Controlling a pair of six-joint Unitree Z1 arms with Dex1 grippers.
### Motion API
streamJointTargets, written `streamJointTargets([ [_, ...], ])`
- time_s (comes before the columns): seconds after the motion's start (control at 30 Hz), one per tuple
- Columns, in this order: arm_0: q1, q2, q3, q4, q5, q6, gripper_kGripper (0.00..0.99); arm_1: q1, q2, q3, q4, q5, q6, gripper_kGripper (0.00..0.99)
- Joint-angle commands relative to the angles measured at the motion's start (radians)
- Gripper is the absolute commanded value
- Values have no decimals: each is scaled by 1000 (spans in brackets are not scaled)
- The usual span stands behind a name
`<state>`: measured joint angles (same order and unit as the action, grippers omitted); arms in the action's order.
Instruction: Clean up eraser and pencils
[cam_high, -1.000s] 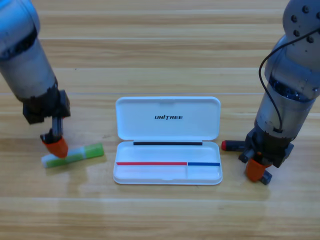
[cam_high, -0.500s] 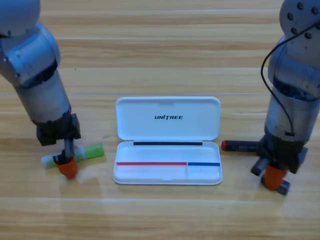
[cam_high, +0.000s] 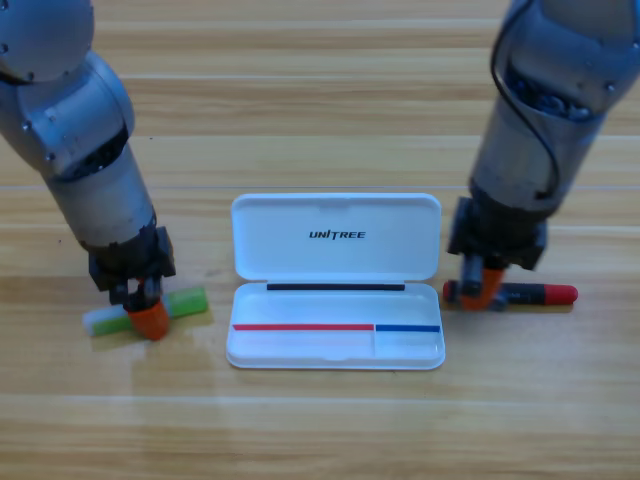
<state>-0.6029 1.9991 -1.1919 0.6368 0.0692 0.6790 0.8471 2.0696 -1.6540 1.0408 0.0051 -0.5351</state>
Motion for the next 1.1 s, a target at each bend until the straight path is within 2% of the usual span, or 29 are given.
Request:
streamJointTargets([
  [0.03,-17,52,5,-19,7,25,8,96,86,-92,42,9,-42,0],
  [0.17,-17,4,8,-14,24,42,0,107,133,-147,45,6,-63,0],
  [0.27,-17,-43,-8,35,31,79,0,112,165,-173,45,7,-65,0],
  [0.5,-17,-187,-172,287,26,134,0,107,219,-182,45,-13,-75,0],
  [0.63,-17,-232,-284,428,24,137,0,98,236,-184,45,-28,-75,0],
  [0.77,-26,-263,-314,477,21,136,0,98,247,-188,45,-28,-75,0],
  [1.0,-32,-266,-310,491,20,129,0,98,254,-190,45,-17,-71,18],
  [1.03,-32,-264,-310,491,20,129,0,98,253,-190,45,-14,-71,230],
  [1.1,-34,-264,-310,491,20,129,0,98,248,-188,44,-14,-69,772],
])
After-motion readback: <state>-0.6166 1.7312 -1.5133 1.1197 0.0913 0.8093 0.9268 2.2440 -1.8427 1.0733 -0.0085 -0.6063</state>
